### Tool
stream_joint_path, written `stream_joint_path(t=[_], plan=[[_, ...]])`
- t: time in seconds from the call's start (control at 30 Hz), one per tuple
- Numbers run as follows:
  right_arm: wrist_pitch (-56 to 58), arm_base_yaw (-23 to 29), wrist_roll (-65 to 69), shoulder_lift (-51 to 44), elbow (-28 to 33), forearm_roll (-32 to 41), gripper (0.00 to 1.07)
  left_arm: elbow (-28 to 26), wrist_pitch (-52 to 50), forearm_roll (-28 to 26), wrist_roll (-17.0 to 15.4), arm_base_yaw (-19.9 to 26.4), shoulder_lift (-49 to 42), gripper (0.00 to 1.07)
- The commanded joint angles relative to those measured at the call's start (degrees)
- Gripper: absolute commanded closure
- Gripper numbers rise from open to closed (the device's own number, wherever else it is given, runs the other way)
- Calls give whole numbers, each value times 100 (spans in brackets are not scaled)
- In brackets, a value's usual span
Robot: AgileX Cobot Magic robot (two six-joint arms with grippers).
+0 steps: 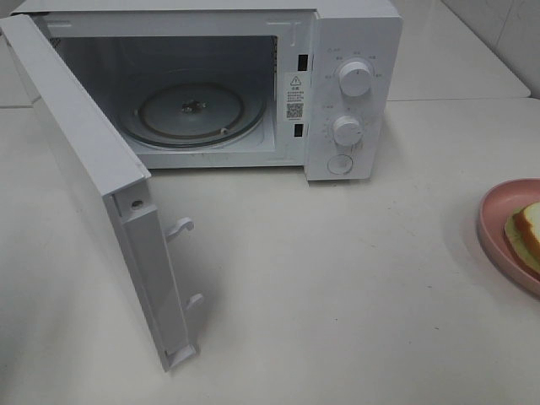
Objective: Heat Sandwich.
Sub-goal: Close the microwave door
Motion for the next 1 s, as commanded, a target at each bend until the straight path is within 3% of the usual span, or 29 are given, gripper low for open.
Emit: stream_joint_path(t=[0.03,0.43,0.53,0.57,0.63,0.73,0.9,1.0], plan=[[-29,-23,-80,-149,0,-34,36,258,-1192,-189,-46,-183,716,33],[-29,-23,-80,-149,0,-34,36,395,-2710,172,-52,-573,2418,36],[-29,-23,-80,-149,0,-34,36,395,-3060,327,-52,-682,2693,48],[-29,-23,-80,-149,0,-34,36,395,-3226,430,-52,-733,2830,61],[-29,-23,-80,-149,0,-34,36,395,-3306,481,-52,-739,2888,66],[-29,-23,-80,-149,0,-34,36,395,-3541,573,-52,-865,3163,88],[-29,-23,-80,-149,0,-34,36,395,-4142,573,-52,-1112,3621,102],[-29,-23,-80,-149,0,-34,36,395,-4440,556,-46,-1226,3827,104]])
